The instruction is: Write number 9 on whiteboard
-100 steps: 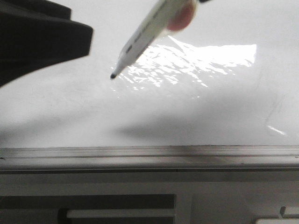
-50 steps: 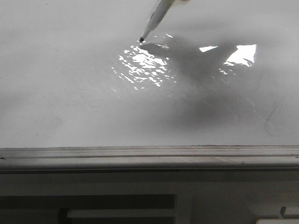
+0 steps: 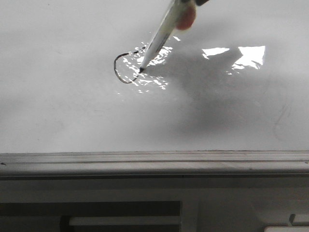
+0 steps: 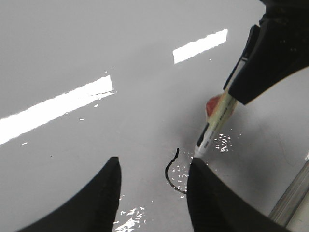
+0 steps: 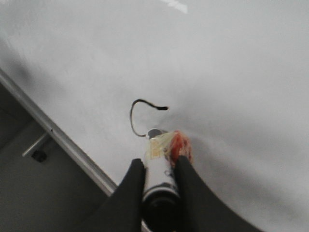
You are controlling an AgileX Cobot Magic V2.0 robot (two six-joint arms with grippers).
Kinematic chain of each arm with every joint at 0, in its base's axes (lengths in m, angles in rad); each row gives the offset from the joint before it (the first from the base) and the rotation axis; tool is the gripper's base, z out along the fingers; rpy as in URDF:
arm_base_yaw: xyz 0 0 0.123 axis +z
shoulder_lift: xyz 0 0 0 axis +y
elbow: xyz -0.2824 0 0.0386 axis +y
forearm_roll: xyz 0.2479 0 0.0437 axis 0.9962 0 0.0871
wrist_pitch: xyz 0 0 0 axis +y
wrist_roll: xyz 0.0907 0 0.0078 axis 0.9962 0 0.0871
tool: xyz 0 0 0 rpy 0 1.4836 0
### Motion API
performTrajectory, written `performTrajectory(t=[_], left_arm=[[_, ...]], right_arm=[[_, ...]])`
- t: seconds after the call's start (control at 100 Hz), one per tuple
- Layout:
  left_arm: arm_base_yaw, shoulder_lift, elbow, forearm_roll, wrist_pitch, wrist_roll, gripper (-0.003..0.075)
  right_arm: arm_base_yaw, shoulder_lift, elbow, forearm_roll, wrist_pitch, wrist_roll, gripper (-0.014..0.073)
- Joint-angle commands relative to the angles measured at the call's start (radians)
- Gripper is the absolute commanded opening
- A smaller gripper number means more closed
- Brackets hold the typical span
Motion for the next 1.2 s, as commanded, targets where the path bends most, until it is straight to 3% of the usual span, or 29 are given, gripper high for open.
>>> performTrajectory(t=[0.0,0.17,0.33,0.44,0.66,0.97,1.19], left_arm=[[-0.002,-0.004,-0.024,0.007,-0.057,0.000,0.0300],[-0.002,-0.004,-0.024,0.007,-0.057,0.000,0.0300],[-0.002,-0.004,-0.024,0.007,-0.055,0.000,0.0301],[-0.002,0.008,-0.024,0.015,-0.039,0.000,0.0301],[-0.006,0.137,-0.026,0.094,0.033,0.000,0.0307],[-0.101,0.334,-0.083,0.147,-0.053,0.000,0.0306],[-0.105,0.367,-0.092,0.140,-0.094,0.000,0.0303]], right_arm=[[-0.028,-0.025,-0.051,-0.050,-0.083,-0.006,-0.0061],[-0.032,-0.010,-0.053,-0.036,-0.022,0.002,-0.0061],[0.014,-0.010,0.053,0.009,0.050,0.020,-0.0061],[0.052,-0.010,0.082,0.011,0.028,0.032,-0.0061],[0.121,-0.022,-0.011,0.040,0.015,0.034,-0.0061],[0.211,0.032,-0.019,0.103,-0.045,0.044,-0.0061],[0.220,0.033,-0.019,0.105,-0.049,0.044,-0.0061]])
